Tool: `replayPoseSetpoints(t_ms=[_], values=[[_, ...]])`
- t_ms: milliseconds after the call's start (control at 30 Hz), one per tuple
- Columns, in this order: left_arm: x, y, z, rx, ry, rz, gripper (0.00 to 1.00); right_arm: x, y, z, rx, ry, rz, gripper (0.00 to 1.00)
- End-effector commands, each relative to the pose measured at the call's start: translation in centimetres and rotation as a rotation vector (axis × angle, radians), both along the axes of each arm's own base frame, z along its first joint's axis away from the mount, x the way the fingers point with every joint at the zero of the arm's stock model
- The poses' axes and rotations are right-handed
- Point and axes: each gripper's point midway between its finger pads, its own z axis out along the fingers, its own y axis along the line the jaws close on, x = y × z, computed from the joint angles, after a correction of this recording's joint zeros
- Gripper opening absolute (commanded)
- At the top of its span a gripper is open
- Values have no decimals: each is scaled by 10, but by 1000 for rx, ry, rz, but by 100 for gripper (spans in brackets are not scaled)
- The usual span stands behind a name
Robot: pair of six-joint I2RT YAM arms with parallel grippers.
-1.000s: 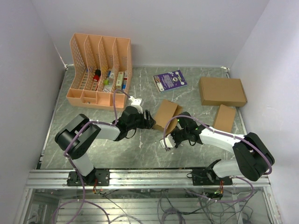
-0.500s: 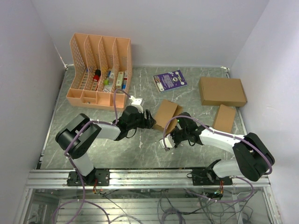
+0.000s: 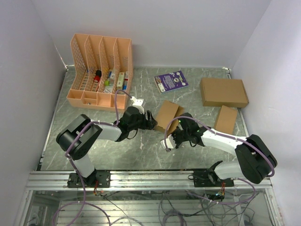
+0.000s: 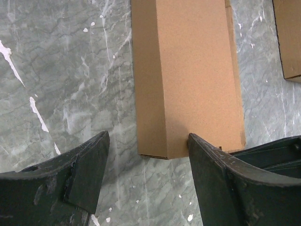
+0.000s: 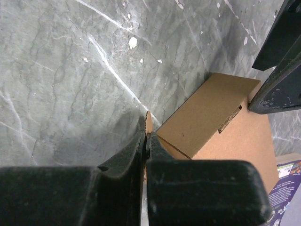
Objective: Fold the paper box
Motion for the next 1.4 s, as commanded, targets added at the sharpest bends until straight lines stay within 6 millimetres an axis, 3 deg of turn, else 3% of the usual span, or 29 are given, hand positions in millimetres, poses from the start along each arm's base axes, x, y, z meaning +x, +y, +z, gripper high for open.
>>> replayPoseSetpoints(t_ms=[0, 800, 1133, 1367], values=[[5, 1, -5, 25, -4, -1, 78, -5, -10, -5, -15, 25, -13, 0], [7, 5, -14, 22, 26, 4, 78, -4, -31, -3, 49, 142, -59, 0], [10, -3, 32, -23, -48, -31, 79, -1, -29, -2, 66, 159, -70, 2], [21, -18, 33, -9, -61, -73, 79, 1, -28, 0, 84, 177, -90, 2]])
